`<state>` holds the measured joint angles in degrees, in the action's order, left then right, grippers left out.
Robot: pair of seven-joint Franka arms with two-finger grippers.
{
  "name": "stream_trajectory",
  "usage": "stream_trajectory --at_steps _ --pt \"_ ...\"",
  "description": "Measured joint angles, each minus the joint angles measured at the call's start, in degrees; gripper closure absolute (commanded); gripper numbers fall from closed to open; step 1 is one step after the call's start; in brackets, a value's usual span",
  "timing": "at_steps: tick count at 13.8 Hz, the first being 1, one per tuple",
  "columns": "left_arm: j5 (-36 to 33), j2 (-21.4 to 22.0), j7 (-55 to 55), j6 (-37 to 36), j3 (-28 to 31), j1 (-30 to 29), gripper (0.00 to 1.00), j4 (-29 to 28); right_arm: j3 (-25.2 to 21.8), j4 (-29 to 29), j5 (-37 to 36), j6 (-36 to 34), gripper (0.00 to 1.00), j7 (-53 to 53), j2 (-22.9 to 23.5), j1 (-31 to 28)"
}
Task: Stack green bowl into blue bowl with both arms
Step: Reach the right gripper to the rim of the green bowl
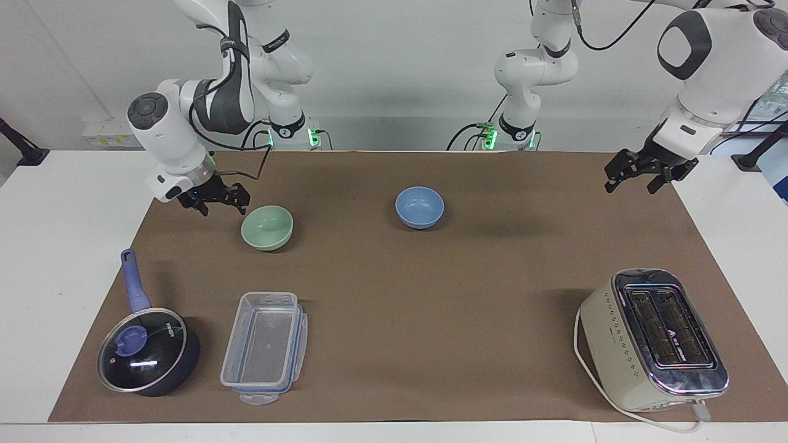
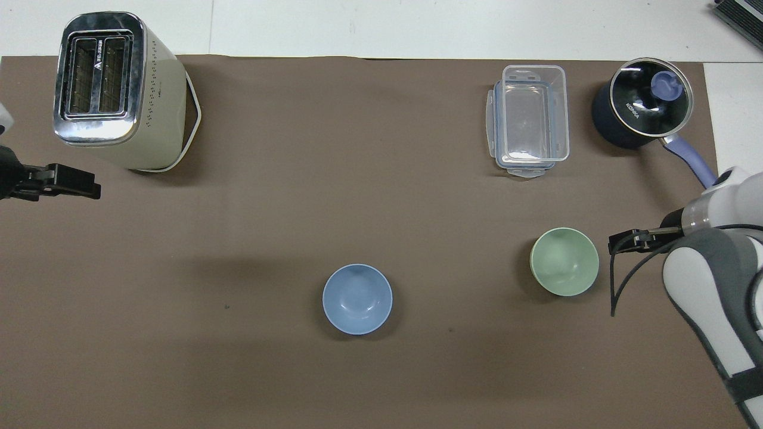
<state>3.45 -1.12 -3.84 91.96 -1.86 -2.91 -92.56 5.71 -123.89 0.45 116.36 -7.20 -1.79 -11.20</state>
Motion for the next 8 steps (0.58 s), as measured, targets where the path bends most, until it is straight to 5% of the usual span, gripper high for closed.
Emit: stream_trajectory --at_steps 8 --pt "-2.07 -0.12 0.43 -1.71 -0.86 0.32 0.00 1.27 0.04 -3.67 0.07 8.03 0.00 0.00 5.28 0.69"
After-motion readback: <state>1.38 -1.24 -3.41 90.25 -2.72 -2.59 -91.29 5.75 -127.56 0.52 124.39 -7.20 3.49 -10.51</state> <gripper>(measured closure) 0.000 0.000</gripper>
